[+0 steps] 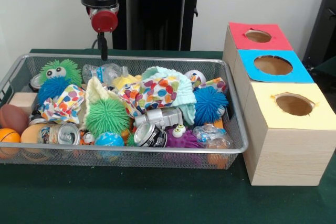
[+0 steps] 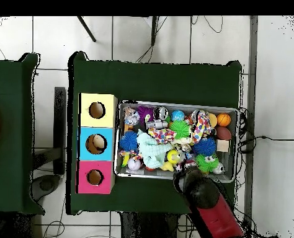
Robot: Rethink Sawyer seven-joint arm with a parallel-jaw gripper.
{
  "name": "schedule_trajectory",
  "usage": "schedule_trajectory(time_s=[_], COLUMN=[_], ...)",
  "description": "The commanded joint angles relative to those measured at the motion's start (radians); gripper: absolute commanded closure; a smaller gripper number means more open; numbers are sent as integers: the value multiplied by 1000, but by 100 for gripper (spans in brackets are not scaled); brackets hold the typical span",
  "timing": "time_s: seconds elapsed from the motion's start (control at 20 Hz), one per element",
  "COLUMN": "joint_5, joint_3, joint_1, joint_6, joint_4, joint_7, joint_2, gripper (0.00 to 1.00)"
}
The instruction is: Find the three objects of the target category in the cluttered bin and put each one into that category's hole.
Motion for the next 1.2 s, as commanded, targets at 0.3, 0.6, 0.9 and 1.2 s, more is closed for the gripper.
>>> schedule_trajectory(time_s=[0.3, 0.6, 0.9, 1.2], joint_5=[20, -10, -27, -28], joint_3=[106, 145, 168, 166], joint_1=[-40, -95, -116, -123], joint_6=[-19, -53, -93, -76], joint_4=[-51, -74, -77, -92], joint_7=[210, 186, 192, 176], joint_2=[66, 113, 140, 148], gripper=[0, 0, 0, 0])
